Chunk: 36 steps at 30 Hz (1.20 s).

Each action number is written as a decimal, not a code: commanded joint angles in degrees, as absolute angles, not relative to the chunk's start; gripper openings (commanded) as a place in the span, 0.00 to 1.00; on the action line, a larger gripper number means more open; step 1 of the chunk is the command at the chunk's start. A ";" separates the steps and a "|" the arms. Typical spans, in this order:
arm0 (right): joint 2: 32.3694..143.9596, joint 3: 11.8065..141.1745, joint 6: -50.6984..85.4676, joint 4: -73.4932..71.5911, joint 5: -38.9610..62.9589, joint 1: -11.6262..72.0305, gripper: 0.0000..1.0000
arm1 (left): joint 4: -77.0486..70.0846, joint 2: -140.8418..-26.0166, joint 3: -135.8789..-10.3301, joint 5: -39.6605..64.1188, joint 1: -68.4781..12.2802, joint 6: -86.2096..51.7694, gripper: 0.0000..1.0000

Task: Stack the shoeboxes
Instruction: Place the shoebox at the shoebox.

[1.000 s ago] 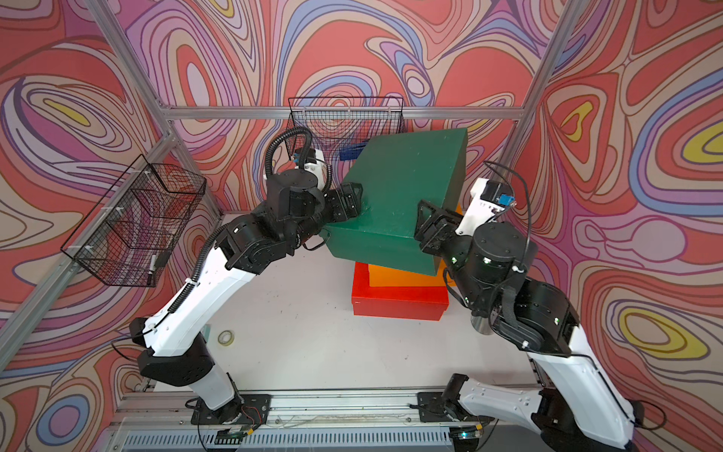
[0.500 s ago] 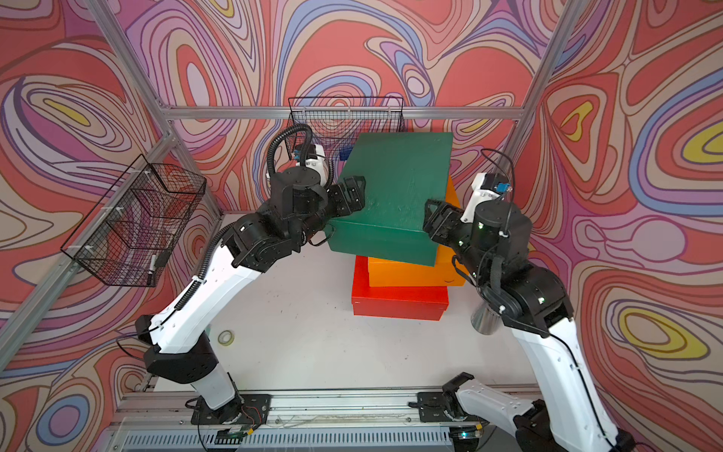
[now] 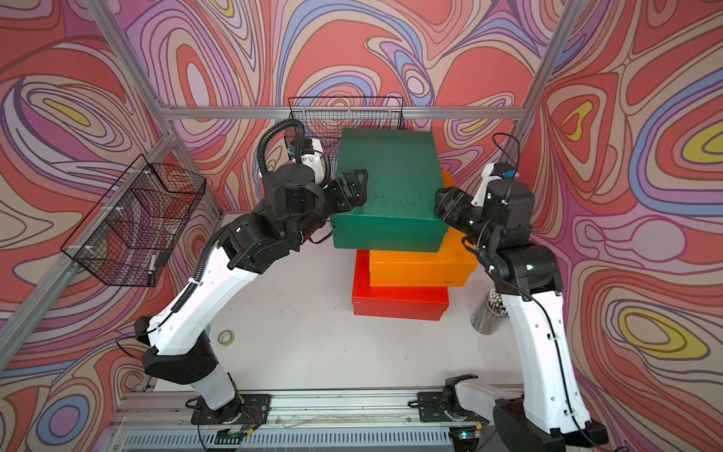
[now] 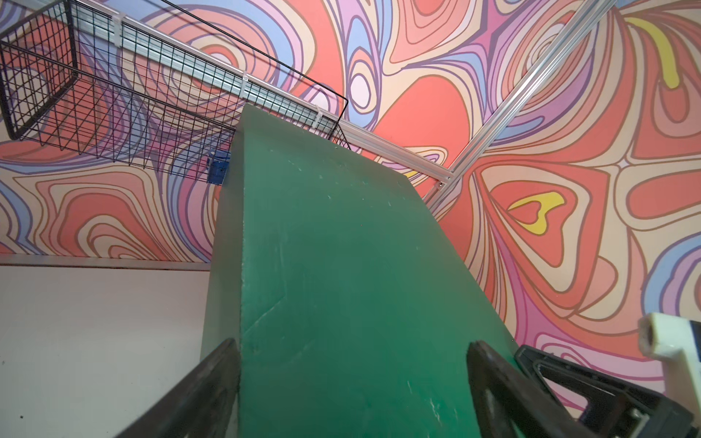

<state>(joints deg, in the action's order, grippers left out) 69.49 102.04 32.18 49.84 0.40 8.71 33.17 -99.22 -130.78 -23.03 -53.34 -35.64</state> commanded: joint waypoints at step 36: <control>74.71 113.48 27.70 59.35 9.46 -0.92 0.90 | 31.12 -102.21 -132.26 -11.73 -57.47 -35.91 1.00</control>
